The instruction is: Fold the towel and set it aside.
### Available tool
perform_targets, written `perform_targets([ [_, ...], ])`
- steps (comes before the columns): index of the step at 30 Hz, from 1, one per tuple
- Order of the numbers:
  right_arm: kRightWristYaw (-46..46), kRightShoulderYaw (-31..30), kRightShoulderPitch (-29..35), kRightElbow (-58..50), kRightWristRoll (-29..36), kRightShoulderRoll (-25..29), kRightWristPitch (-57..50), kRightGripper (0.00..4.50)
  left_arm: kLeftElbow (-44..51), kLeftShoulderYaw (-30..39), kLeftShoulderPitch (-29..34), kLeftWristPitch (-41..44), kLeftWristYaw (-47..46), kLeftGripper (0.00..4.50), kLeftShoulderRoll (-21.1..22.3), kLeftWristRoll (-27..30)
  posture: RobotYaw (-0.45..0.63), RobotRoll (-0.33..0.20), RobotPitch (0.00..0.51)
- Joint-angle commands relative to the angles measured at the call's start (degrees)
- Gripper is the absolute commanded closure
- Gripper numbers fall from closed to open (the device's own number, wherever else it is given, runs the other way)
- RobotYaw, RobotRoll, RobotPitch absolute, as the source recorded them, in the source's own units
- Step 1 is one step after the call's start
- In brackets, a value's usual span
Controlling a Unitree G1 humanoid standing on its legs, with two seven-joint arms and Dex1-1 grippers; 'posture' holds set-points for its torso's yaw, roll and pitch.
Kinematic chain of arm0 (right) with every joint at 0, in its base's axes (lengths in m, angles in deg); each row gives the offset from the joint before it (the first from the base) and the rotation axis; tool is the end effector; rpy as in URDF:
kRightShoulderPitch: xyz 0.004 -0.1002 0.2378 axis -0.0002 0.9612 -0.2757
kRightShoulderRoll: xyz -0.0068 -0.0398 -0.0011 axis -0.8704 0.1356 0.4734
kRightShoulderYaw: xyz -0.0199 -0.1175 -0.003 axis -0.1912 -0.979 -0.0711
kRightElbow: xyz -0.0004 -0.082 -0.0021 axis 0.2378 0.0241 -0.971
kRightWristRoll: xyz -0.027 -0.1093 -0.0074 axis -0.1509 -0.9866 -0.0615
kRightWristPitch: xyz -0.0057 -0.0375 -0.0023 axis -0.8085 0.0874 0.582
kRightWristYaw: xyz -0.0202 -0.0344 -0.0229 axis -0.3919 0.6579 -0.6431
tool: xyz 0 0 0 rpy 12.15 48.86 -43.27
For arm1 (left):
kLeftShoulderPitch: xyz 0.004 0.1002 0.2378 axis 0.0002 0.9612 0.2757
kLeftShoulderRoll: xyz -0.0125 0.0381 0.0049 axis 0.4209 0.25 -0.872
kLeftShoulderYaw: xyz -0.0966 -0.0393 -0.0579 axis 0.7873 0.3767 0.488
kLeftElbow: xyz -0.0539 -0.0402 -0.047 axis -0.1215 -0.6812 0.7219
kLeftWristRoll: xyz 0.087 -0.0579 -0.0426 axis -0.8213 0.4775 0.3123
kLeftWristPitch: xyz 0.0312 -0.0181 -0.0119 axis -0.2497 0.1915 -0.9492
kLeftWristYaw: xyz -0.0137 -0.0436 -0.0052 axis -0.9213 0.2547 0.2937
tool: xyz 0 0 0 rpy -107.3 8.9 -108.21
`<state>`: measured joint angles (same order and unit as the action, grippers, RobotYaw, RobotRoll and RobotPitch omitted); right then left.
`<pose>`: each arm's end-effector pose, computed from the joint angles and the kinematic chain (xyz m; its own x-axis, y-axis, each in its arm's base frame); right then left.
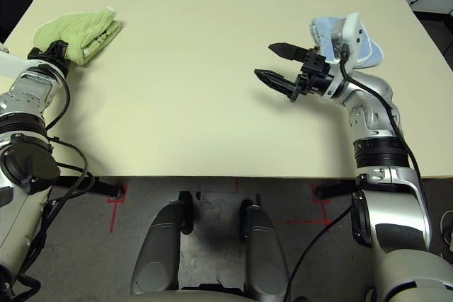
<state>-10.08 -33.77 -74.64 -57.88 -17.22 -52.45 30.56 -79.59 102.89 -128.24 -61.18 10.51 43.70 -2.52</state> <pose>0.3448 -0.2649 0.1943 0.4589 0.8776 0.1388 -0.8352 0.4794 -0.2694 0.3620 0.3161 0.1917 0.9612 0.2657 0.0746 -0.0938 0.5687 -0.8172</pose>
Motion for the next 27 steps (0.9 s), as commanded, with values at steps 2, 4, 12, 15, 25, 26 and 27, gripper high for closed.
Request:
perform_targets([
  [2, -0.8, -0.3, -0.4, 0.8, -0.5, 0.3, 1.0, 0.0, 3.1, 0.8, 2.1, -1.3, -3.6, 4.47, -1.6, 1.8, 0.06, 0.0, 0.225],
  [4, -0.8, -0.3, -0.4, 0.9, -0.6, 0.3, 1.1, 0.0, 5.2, 1.1, 2.5, -1.5, -5.2, 4.47, -2.9, 2.6, 0.06, 0.0, 0.225],
  [12, -1.1, -0.4, -0.8, 1.7, -0.8, 0.3, 1.6, 0.0, 16.1, 1.2, 5.1, -3.9, -12.7, 4.47, -9.7, 4.9, 0.06, 0.0, 0.229],
  [15, -1.3, -0.5, -0.9, 1.8, -0.8, 0.2, 1.7, 0.0, 17.6, 0.8, 5.5, -4.7, -13.5, 4.47, -10.7, 4.9, 0.06, 0.0, 0.229],
  [25, -1.4, -0.4, -1.3, 2.5, -1.1, 0.2, 2.1, 0.0, 16.6, -1.7, 5.6, -3.9, -16.1, 4.47, -10.1, 3.3, 0.06, 0.0, 0.231],
  [26, -1.4, -0.4, -1.3, 2.5, -1.1, 0.2, 2.1, 0.0, 16.6, -1.7, 5.6, -2.8, -17.4, 4.23, -10.1, 3.4, 0.06, 0.0, 0.231],
  [27, -1.4, -0.4, -1.4, 2.6, -1.1, 0.2, 2.2, 0.0, 16.8, -1.7, 5.7, -1.9, -18.4, 3.93, -10.2, 3.6, 0.06, 0.0, 0.231],
])
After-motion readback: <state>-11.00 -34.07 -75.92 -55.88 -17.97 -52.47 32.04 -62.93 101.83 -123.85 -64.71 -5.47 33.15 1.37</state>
